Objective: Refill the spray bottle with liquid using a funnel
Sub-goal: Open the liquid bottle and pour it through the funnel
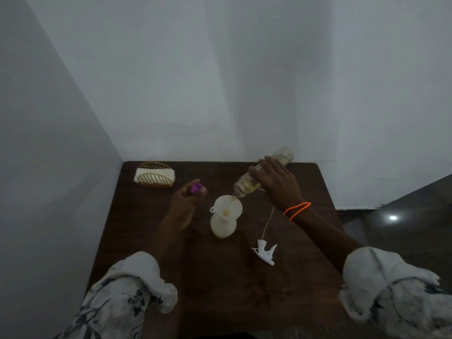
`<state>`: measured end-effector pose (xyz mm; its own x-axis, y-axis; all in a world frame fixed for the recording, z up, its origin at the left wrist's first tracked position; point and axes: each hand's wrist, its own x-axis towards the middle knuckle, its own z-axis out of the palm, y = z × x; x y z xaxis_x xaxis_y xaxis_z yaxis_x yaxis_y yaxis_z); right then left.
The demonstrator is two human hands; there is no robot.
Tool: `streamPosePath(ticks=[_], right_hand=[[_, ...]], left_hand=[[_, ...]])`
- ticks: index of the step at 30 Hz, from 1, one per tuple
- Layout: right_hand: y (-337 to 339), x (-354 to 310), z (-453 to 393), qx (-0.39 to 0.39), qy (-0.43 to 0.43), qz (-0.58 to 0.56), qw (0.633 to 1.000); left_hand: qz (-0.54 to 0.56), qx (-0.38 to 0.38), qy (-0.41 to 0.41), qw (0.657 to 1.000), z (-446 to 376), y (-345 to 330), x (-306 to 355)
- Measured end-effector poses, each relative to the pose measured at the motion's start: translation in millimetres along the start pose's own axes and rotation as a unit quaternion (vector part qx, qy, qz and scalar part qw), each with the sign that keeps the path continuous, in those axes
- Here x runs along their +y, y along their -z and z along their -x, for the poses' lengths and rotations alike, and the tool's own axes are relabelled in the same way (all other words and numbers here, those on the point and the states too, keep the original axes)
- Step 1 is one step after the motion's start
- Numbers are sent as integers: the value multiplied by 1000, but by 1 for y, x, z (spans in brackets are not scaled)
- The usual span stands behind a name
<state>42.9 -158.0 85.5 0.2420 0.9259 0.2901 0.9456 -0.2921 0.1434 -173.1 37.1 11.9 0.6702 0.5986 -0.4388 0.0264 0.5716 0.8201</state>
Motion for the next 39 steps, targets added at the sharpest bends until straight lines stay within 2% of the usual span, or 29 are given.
streamPosePath(ticks=[24, 31, 39], right_hand=[[7, -3, 2, 19, 5, 7, 1000], [6, -7, 4, -25, -25, -18, 999], [6, -15, 8, -104, -63, -61, 991]], left_hand=[[-7, 3, -5, 1000, 3, 4, 1], [37, 22, -9, 999, 9, 2, 5], [7, -4, -8, 1000, 11, -1, 11]])
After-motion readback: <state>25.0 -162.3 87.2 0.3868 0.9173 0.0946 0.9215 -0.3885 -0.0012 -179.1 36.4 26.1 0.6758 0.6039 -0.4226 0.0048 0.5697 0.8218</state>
